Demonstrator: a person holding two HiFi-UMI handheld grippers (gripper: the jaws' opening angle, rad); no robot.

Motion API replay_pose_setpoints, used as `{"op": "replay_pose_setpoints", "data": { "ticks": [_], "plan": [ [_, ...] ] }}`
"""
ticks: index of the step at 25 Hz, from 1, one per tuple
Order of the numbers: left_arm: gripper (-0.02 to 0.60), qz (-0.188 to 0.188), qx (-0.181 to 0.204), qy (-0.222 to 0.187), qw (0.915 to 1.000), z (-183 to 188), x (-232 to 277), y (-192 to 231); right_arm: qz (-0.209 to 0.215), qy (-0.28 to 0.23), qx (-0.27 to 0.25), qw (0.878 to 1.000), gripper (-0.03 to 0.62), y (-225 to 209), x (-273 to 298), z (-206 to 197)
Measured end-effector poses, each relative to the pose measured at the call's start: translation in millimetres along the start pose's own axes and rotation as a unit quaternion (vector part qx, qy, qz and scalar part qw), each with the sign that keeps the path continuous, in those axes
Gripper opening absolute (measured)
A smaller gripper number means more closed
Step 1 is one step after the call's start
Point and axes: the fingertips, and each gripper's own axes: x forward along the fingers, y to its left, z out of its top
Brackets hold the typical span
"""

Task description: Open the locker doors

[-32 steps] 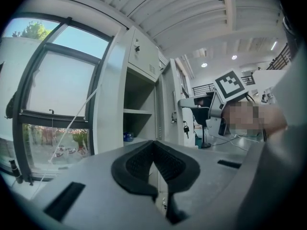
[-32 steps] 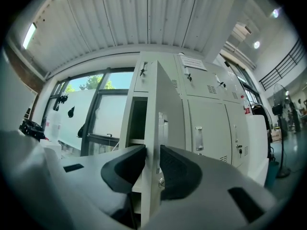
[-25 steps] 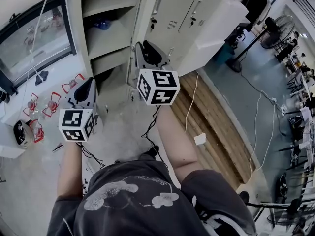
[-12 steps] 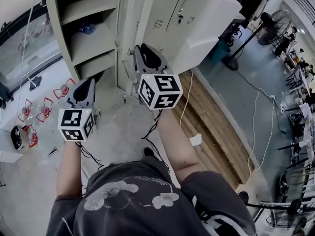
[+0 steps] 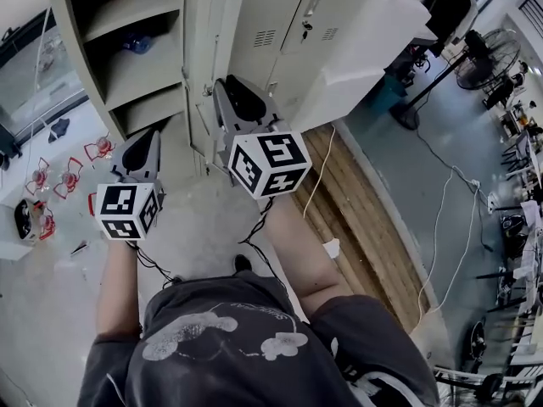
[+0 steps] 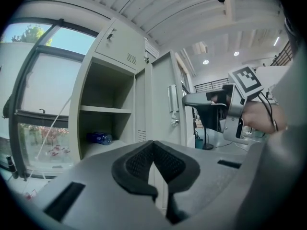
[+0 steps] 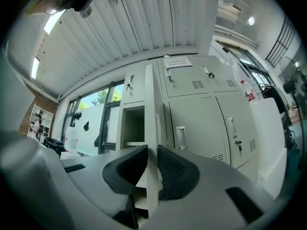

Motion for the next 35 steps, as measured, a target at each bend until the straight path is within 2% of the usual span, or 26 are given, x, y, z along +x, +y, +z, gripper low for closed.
{"op": "replay_pose_setpoints", "data": {
  "ticks": [8, 12, 15, 18, 23, 29, 35],
  "plan": [
    [0.009, 0.039, 0.002, 0.01, 0.9992, 0, 15, -13, 0.049, -0.001, 0.024, 0.999, 0.083, -8, 0, 2],
    [0.009, 0.062, -0.002, 0.009, 0.998, 2, 17, -16, 0.077, 0.008, 0.002, 0.997, 0.086, -8, -2, 2],
    [0.009, 0.083, -0.006, 0.005, 0.9965, 2, 18, -18, 0.113, 0.001, -0.005, 0.994, 0.169, -7, -8, 8],
    [0.009, 0.101, -0.004, 0.0, 0.9948, 6, 21, -22, 0.132, -0.013, -0.003, 0.991, 0.175, -21, -11, 21],
    [0.009, 0.13, -0.001, -0.005, 0.9915, 15, 24, -25, 0.139, -0.012, -0.004, 0.99, 0.179, -52, -11, 27],
    [0.009, 0.149, 0.005, -0.012, 0.9887, 32, 25, -27, 0.123, 0.014, -0.015, 0.992, 0.179, -90, 10, 12],
    [0.009, 0.142, 0.005, -0.017, 0.9897, 46, 31, -26, 0.103, 0.022, -0.017, 0.994, 0.179, -109, 31, 10]
  ]
}}
